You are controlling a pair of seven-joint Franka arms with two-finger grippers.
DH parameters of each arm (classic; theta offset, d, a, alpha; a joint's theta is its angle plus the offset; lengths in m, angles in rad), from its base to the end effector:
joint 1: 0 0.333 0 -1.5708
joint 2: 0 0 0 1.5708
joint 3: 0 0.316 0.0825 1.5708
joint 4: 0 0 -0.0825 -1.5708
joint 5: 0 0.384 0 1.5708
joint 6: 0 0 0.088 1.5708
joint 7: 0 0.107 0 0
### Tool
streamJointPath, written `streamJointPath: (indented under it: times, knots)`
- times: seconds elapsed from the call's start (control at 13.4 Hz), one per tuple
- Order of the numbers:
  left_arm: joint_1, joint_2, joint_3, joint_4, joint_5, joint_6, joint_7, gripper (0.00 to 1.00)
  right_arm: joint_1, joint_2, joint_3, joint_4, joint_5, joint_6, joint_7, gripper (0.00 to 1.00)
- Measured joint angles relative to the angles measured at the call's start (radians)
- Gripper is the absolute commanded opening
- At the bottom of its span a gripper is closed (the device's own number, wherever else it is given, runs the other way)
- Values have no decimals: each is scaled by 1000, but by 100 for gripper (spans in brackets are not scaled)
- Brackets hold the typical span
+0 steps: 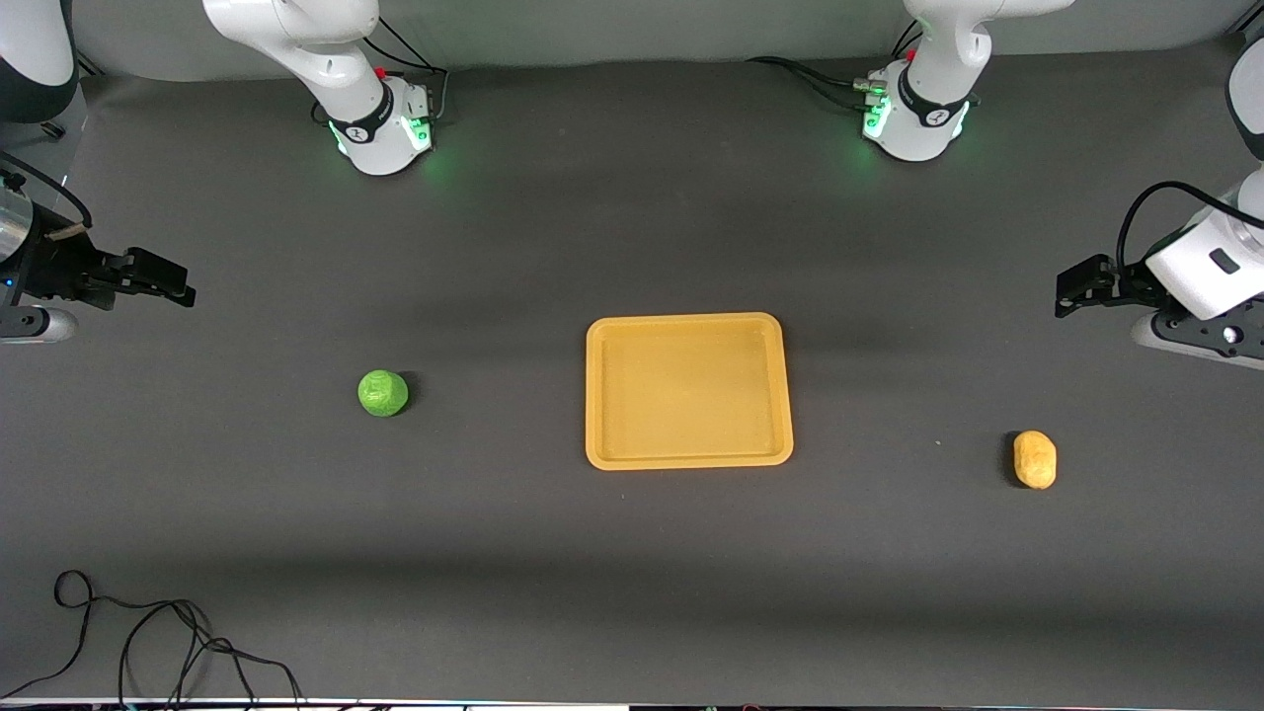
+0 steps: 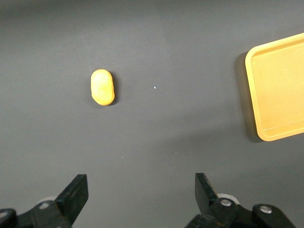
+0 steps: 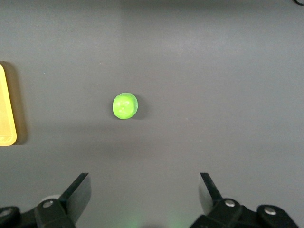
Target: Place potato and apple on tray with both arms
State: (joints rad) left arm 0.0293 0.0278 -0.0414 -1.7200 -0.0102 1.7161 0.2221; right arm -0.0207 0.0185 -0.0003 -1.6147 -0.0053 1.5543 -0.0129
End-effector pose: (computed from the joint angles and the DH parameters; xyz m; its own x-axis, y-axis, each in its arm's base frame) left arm 0.5683 -0.0076 0.5505 0.9726 -0.2306 -0.0284 -0.2302 -0.9730 0.0179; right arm 0.5559 -0.0122 0.5922 0.9969 -0.0081 -0.0789 -0.0078 -1.0000 0.0043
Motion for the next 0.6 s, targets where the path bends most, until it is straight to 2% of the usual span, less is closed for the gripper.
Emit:
streamJointPath:
  times: [0.6]
  knots:
    - [0,2,0,-1,23,6,-1,100,0,0,0,1,0,-1,0,100]
